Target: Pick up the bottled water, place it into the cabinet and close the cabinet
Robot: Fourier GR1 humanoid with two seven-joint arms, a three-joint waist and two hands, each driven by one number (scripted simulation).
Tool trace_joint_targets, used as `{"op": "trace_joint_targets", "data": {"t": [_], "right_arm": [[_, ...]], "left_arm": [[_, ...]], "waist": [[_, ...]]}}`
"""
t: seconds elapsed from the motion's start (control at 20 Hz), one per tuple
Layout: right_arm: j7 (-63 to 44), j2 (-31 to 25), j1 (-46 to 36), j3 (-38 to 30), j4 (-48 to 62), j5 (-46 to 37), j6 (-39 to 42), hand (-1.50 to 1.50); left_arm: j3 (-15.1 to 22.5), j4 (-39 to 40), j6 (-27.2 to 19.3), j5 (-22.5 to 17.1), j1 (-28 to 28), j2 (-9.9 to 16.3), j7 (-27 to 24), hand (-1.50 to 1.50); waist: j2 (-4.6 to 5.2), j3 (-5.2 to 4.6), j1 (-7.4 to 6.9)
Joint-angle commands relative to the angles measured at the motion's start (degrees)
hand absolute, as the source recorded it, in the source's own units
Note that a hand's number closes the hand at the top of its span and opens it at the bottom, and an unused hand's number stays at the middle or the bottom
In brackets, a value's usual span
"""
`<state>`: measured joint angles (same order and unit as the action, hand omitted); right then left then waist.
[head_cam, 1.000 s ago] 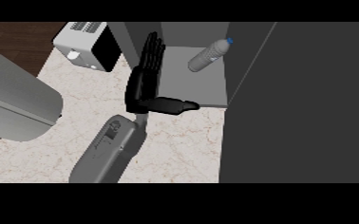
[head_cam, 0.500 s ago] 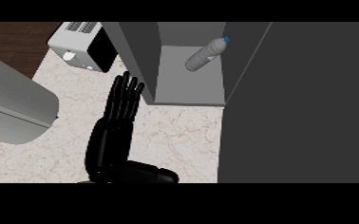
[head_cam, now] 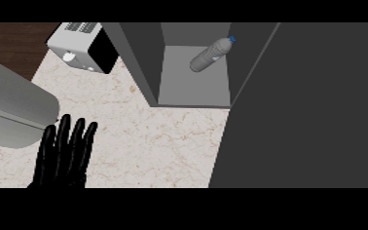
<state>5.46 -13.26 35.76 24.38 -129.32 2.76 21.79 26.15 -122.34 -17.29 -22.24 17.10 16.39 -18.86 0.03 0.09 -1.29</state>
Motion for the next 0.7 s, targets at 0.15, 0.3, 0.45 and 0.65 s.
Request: {"op": "trace_joint_targets", "data": {"t": [0.15, 0.3, 0.45, 0.65], "right_arm": [[-4.2, 0.4, -2.6, 12.5, -4.7, -7.1, 1.1, 1.5], [-5.6, 1.3, -4.3, 14.1, -5.1, -9.1, 0.7, 1.5], [-7.9, 2.4, -4.1, 16.8, -5.5, -10.7, 0.0, 1.5], [-11.8, 5.1, -6.1, 20.3, -5.7, -11.2, -0.3, 1.5]], "left_arm": [[-3.5, -9.5, 3.9, -3.4, 12.4, 5.5, -2.2, -1.5], [-8.5, -11.5, 6.8, -7.2, 17.2, 7.3, -4.9, -1.5], [-11.4, -11.2, 11.7, -11.0, 22.0, 8.8, -7.5, -1.5], [-12.6, -11.4, 13.7, -12.1, 22.8, 8.8, -8.1, -1.5]], "waist": [[-0.43, -0.18, -0.07], [-0.4, -0.22, -0.56], [-0.54, -0.28, -0.96], [-0.39, -0.31, -0.96]]}}
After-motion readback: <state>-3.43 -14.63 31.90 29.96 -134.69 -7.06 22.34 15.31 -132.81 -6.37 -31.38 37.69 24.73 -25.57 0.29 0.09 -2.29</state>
